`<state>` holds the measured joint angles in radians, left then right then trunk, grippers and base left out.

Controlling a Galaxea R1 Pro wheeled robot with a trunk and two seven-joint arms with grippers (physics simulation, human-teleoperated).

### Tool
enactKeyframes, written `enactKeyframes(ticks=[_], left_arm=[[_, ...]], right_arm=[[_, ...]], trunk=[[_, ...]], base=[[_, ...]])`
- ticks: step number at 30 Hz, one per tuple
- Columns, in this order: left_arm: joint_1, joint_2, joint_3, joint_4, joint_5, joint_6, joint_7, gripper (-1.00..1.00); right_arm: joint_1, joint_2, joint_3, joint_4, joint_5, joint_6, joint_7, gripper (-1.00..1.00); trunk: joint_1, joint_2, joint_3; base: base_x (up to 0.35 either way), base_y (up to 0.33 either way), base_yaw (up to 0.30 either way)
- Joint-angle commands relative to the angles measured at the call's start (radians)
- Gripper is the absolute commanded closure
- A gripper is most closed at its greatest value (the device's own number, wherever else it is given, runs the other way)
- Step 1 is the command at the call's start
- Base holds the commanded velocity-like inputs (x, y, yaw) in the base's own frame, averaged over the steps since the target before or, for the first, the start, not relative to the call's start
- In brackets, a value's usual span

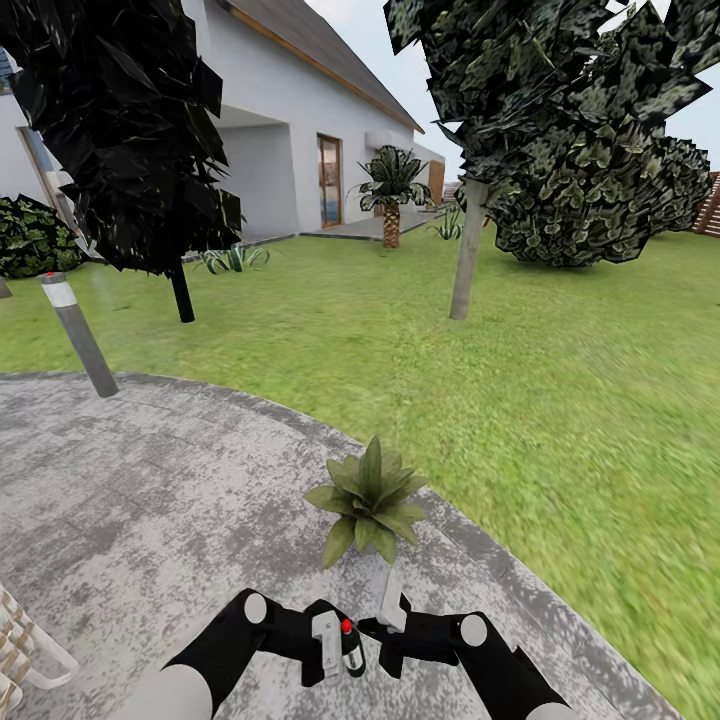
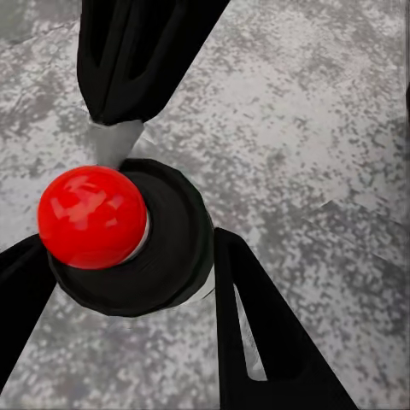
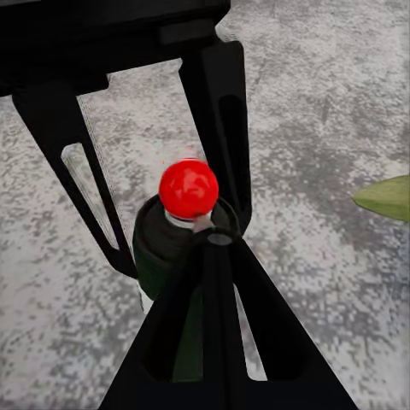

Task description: Pick up the pesticide atomizer in the garden and spray insectifuge to fully cover both potted plants in the garden.

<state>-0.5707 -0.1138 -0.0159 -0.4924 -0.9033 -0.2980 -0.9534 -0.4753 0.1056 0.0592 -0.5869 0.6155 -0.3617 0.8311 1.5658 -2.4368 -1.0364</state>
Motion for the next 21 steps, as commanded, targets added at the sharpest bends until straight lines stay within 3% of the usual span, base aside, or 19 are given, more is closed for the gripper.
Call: enactKeyframes(ticks=[1,14,19,21], left_arm=[[0.0,-0.004,0.001,-0.002,-0.006,-0.004,-0.003,1.0],[0.0,-0.009,0.001,0.0,-0.006,-0.003,-0.005,1.0],[0.003,0.007,-0.002,0.005,-0.011,0.0,-0.001,1.0],[0.01,0.033,-0.002,0.005,-0.012,0.0,0.0,1.0]], right_arm=[[0.0,0.0,-0.001,-0.002,0.009,-0.005,0.0,1.0],[0.0,0.0,-0.002,-0.001,0.009,-0.005,0.0,1.0],[0.0,0.0,-0.002,-0.001,0.009,-0.005,0.0,1.0],[0.0,0.0,-0.002,-0.001,0.009,-0.005,0.0,1.0]], trunk=[[0.0,0.0,-0.001],[0.0,0.0,-0.001],[0.0,0.0,-0.001],[0.0,0.0,-0.001]], base=[[0.0,0.0,0.0],[0.0,0.0,0.0],[0.0,0.0,0.0],[0.0,0.0,0.0]])
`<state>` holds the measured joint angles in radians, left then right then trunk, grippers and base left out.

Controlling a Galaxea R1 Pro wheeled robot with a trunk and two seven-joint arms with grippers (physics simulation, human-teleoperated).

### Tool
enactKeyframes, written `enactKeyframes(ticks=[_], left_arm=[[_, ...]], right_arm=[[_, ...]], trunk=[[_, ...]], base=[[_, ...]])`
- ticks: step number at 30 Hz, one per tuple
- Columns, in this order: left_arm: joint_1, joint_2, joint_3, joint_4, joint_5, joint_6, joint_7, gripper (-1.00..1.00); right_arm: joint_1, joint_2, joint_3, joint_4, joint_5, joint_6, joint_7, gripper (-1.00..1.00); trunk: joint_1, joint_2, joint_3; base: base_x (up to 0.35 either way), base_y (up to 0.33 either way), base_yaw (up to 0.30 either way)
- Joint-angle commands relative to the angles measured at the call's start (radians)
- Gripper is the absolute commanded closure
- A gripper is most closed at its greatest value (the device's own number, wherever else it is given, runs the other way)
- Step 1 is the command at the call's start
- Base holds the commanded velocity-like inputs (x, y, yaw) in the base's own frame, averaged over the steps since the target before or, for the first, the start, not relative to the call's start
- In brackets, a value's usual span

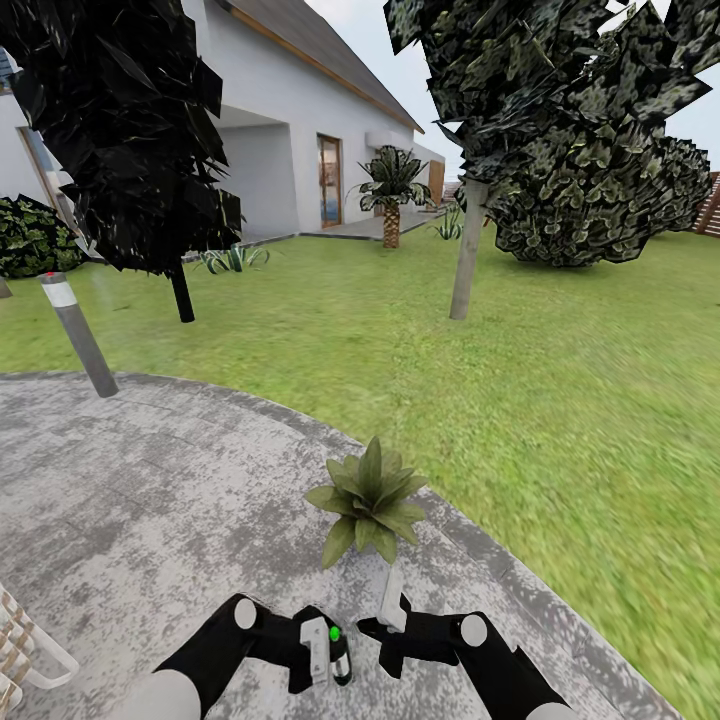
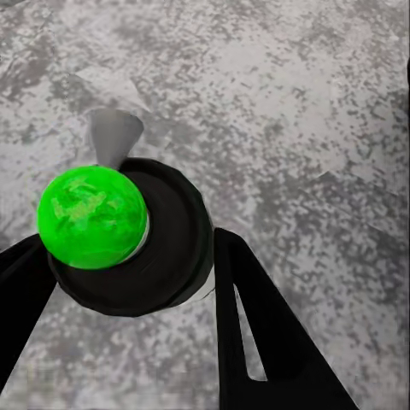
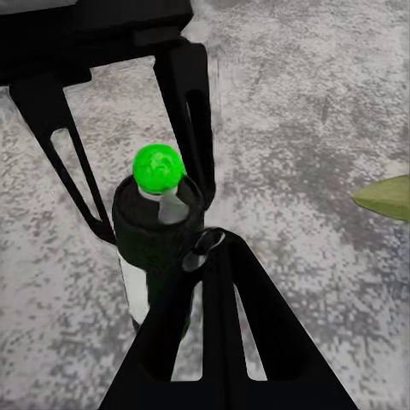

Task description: Pick up the pesticide atomizer in the garden and spray insectifuge to fully cover both potted plants in the garden.

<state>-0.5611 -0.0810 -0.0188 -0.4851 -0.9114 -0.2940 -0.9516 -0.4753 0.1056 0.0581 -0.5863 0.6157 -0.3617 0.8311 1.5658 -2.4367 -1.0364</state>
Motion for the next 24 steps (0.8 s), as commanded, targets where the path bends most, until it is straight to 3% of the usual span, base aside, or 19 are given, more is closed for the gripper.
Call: enactKeyframes(ticks=[1,12,13,18,21,22,24], left_arm=[[0.001,0.013,0.001,-0.002,-0.003,-0.004,-0.001,1.0],[0.006,0.17,0.002,0.008,-0.003,-0.007,-0.001,1.0],[0.006,0.182,0.003,0.009,-0.003,-0.007,-0.001,1.0],[0.006,0.207,0.012,0.006,0.006,-0.004,0.002,1.0],[0.006,0.209,0.031,0.005,0.011,0.002,0.049,1.0],[0.006,0.209,0.057,0.007,0.012,0.005,0.084,1.0],[0.006,0.207,0.113,0.009,0.013,0.008,0.124,1.0]], right_arm=[[0.0,0.0,-0.001,-0.001,0.009,-0.005,0.0,1.0],[0.0,0.0,-0.001,-0.001,0.011,-0.005,-0.001,1.0],[0.0,-0.001,-0.002,-0.001,0.011,-0.005,-0.001,-1.0],[0.0,-0.002,-0.004,-0.001,0.012,-0.007,-0.008,-1.0],[0.0,-0.011,-0.007,-0.001,0.013,-0.008,-0.033,-1.0],[0.0,-0.022,-0.008,0.001,0.014,-0.008,-0.072,-1.0],[0.001,-0.071,-0.008,0.011,0.014,-0.008,-0.183,-1.0]], trunk=[[0.0,0.0,-0.001],[0.0,0.0,-0.001],[0.0,0.0,-0.001],[0.0,0.0,-0.001],[0.0,0.0,-0.001],[0.0,0.0,-0.001],[0.0,0.0,-0.001]], base=[[0.0,0.0,0.0],[0.0,0.0,0.0],[0.0,0.0,0.0],[0.0,0.0,0.0],[0.0,0.0,0.0],[0.0,0.0,0.0],[0.0,0.0,0.0]])
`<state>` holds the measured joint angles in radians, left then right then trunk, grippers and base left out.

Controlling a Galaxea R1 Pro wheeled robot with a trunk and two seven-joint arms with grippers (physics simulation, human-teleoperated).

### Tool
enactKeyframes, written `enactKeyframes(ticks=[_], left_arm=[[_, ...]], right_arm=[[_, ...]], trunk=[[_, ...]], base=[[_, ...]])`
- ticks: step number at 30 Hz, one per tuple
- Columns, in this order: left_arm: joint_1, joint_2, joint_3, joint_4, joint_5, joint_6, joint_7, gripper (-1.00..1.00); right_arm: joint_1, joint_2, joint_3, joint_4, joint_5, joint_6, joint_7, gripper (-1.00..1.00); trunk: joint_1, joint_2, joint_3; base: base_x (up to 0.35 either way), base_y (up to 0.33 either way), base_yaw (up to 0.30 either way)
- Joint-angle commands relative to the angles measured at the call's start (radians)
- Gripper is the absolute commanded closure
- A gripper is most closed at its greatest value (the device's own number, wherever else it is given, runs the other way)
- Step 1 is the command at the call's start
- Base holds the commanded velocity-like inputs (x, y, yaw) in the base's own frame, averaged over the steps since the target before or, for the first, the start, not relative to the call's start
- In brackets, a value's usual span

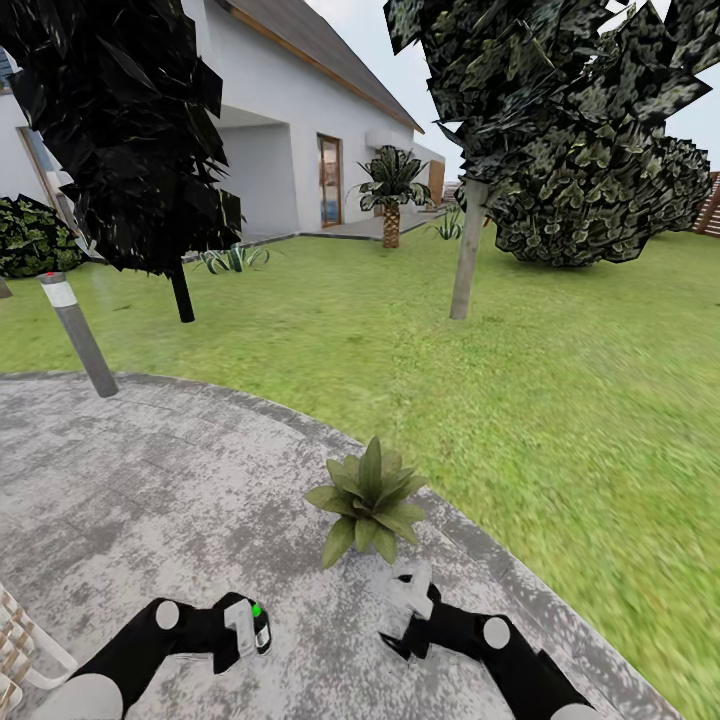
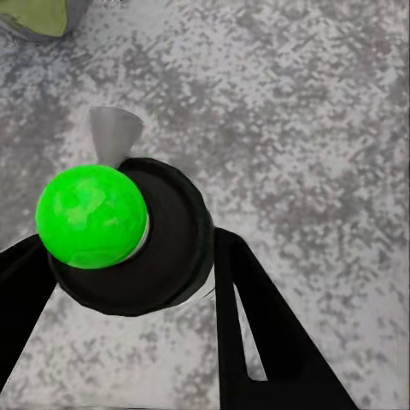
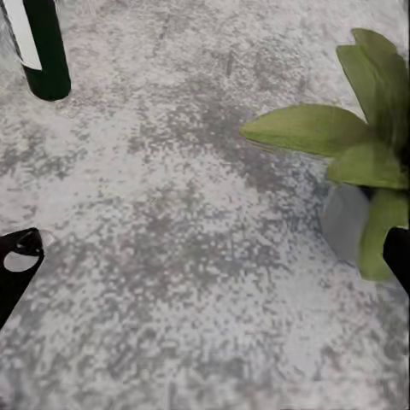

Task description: Pick up the pesticide atomizer in the garden and spray insectifuge to fully cover both potted plants in the garden.

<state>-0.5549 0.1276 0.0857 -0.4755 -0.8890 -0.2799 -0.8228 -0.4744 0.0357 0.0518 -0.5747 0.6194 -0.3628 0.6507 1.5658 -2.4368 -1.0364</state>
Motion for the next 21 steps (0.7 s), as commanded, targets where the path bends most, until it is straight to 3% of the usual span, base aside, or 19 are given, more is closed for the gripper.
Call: enactKeyframes(ticks=[1,2,4,6,8,10,12,14,16,17,21], left_arm=[[0.0,-0.001,0.036,0.0,-0.009,-0.004,0.004,1.0],[0.0,-0.002,0.08,0.0,-0.009,-0.003,0.011,1.0],[0.0,-0.003,0.151,0.0,-0.008,0.0,0.016,1.0],[-0.001,-0.005,0.246,0.0,-0.009,0.014,0.018,1.0],[-0.002,-0.005,0.291,0.0,-0.009,0.042,0.018,1.0],[-0.009,-0.006,0.316,-0.001,-0.009,0.118,0.018,1.0],[-0.013,-0.008,0.323,-0.005,-0.008,0.203,0.017,1.0],[-0.016,-0.012,0.327,-0.011,-0.007,0.306,0.011,1.0],[-0.018,-0.016,0.328,-0.014,-0.007,0.369,0.009,1.0],[-0.019,-0.019,0.326,-0.016,-0.007,0.406,0.008,1.0],[-0.02,-0.023,0.32,-0.017,-0.008,0.521,0.008,1.0]], right_arm=[[0.0,-0.024,-0.001,0.013,0.009,-0.006,-0.052,-1.0],[0.0,-0.055,-0.002,0.052,0.006,-0.007,-0.124,-1.0],[0.0,-0.083,-0.006,0.136,0.002,-0.007,-0.217,-1.0],[0.0,-0.107,-0.023,0.263,0.0,-0.007,-0.38,-1.0],[0.001,-0.12,-0.041,0.347,-0.002,-0.007,-0.519,-1.0],[0.002,-0.125,-0.073,0.442,-0.004,-0.008,-0.705,-1.0],[0.002,-0.126,-0.117,0.495,-0.014,-0.008,-0.838,-1.0],[0.003,-0.125,-0.195,0.528,-0.062,-0.008,-0.944,-1.0],[0.004,-0.126,-0.249,0.537,-0.123,-0.008,-0.978,-1.0],[0.004,-0.128,-0.275,0.541,-0.18,-0.008,-0.99,-1.0],[0.006,-0.129,-0.301,0.545,-0.33,-0.008,-0.996,-1.0]], trunk=[[0.0,0.0,-0.001],[0.0,0.0,-0.001],[0.0,0.0,-0.001],[0.0,0.0,-0.001],[0.0,0.0,-0.001],[0.0,0.0,-0.001],[0.0,0.0,-0.001],[0.0,0.0,-0.001],[0.0,0.0,-0.001],[0.0,0.0,-0.001],[0.0,0.0,-0.001]], base=[[0.0,0.0,0.0],[0.0,0.0,0.0],[0.0,0.0,0.0],[0.0,0.0,0.0],[0.0,0.0,0.0],[0.0,0.0,0.0],[0.0,0.0,0.0],[0.0,0.0,0.0],[0.0,0.0,0.0],[0.0,0.0,0.0],[0.0,0.0,0.0]])
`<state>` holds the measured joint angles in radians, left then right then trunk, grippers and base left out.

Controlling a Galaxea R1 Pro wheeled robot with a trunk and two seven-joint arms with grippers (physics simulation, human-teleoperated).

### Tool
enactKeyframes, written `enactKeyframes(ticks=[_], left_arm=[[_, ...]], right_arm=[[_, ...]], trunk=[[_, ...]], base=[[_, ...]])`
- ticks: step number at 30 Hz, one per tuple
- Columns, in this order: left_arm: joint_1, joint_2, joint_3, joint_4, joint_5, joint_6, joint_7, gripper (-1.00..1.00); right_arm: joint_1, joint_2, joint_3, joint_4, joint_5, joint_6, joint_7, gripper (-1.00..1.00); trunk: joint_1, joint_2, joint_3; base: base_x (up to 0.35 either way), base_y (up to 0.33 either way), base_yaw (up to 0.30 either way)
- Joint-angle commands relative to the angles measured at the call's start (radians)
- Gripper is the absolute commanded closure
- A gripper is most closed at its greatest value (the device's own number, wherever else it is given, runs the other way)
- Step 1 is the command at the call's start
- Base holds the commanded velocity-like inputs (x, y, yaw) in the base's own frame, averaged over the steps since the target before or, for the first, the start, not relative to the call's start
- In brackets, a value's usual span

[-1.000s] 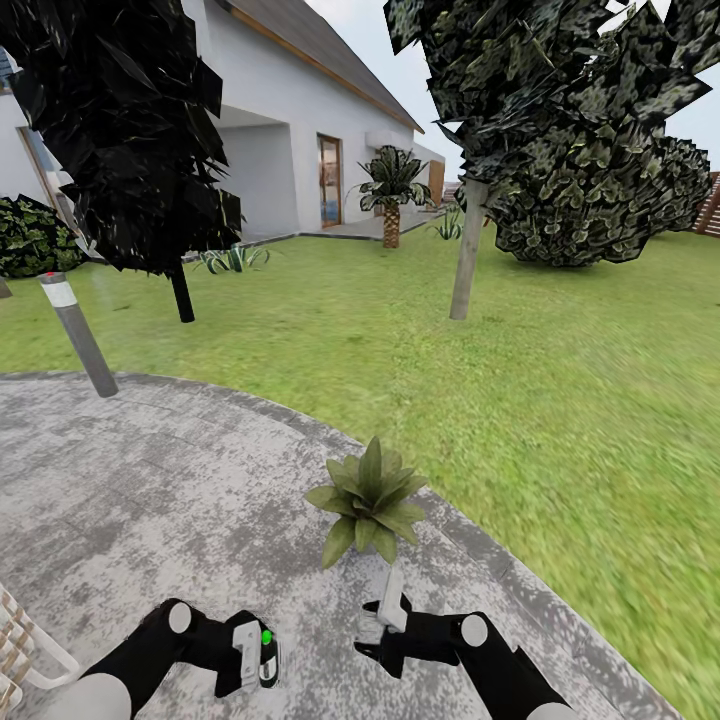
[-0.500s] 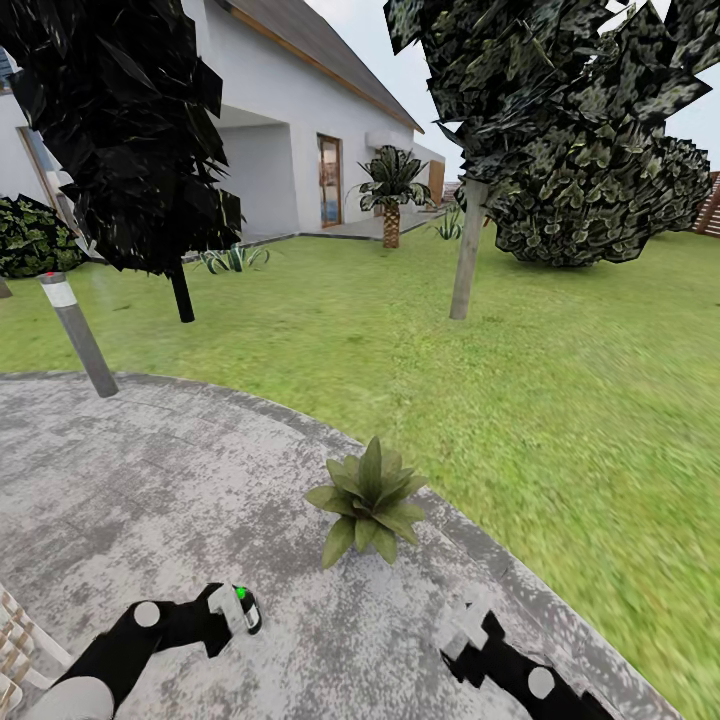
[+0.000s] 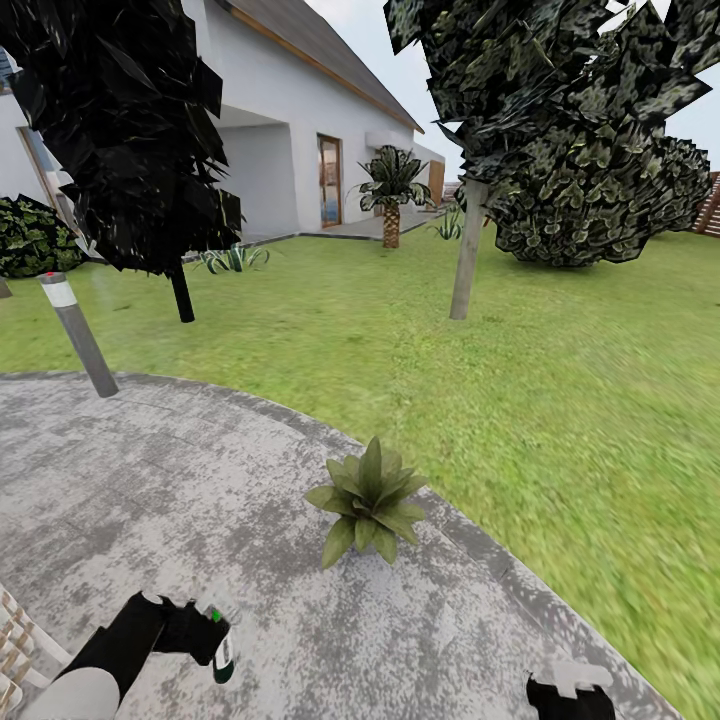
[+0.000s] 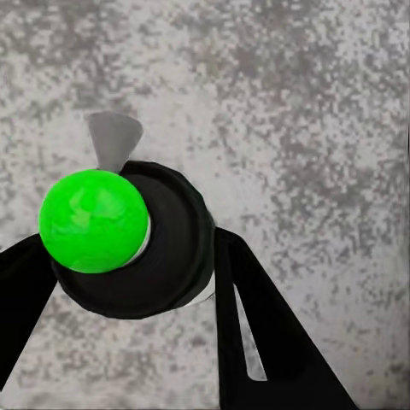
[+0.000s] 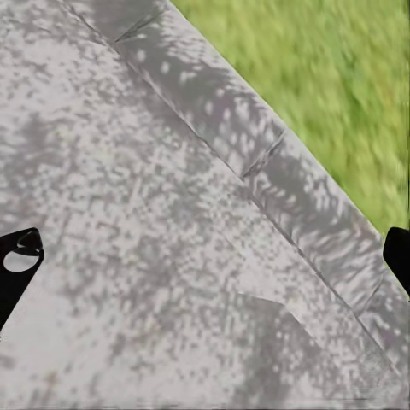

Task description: Pick up the pesticide atomizer in the garden and spray insectifuge to fully cover both potted plants in the garden.

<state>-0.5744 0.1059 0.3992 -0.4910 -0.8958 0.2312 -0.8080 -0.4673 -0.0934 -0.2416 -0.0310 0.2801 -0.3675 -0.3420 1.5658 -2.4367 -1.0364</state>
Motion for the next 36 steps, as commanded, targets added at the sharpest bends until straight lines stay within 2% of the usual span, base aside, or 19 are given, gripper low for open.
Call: enactKeyframes(ticks=[1,8,13,17,19,20,25,29,34,36], left_arm=[[-0.001,-0.002,0.006,-0.002,-0.001,0.019,-0.007,1.0],[0.001,-0.024,0.005,-0.003,-0.001,0.05,-0.005,1.0],[-0.056,-0.061,-0.008,-0.003,-0.008,0.256,-0.03,1.0],[-0.141,-0.063,-0.023,-0.002,-0.016,0.413,-0.14,1.0],[-0.174,-0.06,-0.064,0.0,-0.028,0.475,-0.183,1.0],[-0.189,-0.06,-0.099,0.001,-0.032,0.499,-0.203,1.0],[-0.204,-0.057,-0.225,-0.001,-0.04,0.609,-0.283,1.0],[-0.208,-0.054,-0.251,-0.003,-0.044,0.631,-0.295,1.0],[-0.209,-0.057,-0.255,-0.002,-0.102,0.637,-0.297,1.0],[-0.209,-0.055,-0.255,-0.002,-0.114,0.637,-0.297,1.0]], right_arm=[[-0.001,0.0,-0.008,0.002,0.004,-0.003,-0.003,-1.0],[-0.001,0.001,-0.009,0.002,-0.007,-0.002,-0.004,-1.0],[0.001,0.008,-0.008,0.002,-0.007,-0.002,-0.004,-1.0],[0.001,0.005,-0.01,0.002,-0.008,-0.002,-0.005,-1.0],[0.001,0.003,-0.01,0.002,-0.008,-0.002,-0.005,-1.0],[0.001,0.002,-0.01,0.002,-0.008,-0.001,-0.004,-1.0],[0.001,0.003,-0.009,0.002,-0.007,-0.001,-0.003,-1.0],[0.001,0.006,-0.009,0.002,-0.008,-0.001,-0.004,-1.0],[0.001,0.002,-0.011,0.0,-0.01,-0.002,-0.006,-1.0],[0.001,0.004,-0.01,0.0,-0.01,-0.002,-0.006,-1.0]], trunk=[[0.0,0.0,-0.001],[0.0,0.0,-0.001],[0.0,0.0,-0.001],[0.0,0.0,-0.001],[0.0,0.0,-0.001],[0.0,0.0,-0.001],[0.0,0.0,-0.001],[0.0,0.0,-0.001],[0.0,0.0,-0.001],[0.0,0.0,-0.001]], base=[[0.0,0.0,0.0],[0.0,0.0,0.0],[0.0,0.0,0.0],[0.0,0.0,0.0],[0.0,0.0,0.0],[0.0,0.0,0.0],[0.0,0.0,0.0],[0.0,0.0,0.0],[0.002,0.0,0.0],[0.2,0.0,0.0]])
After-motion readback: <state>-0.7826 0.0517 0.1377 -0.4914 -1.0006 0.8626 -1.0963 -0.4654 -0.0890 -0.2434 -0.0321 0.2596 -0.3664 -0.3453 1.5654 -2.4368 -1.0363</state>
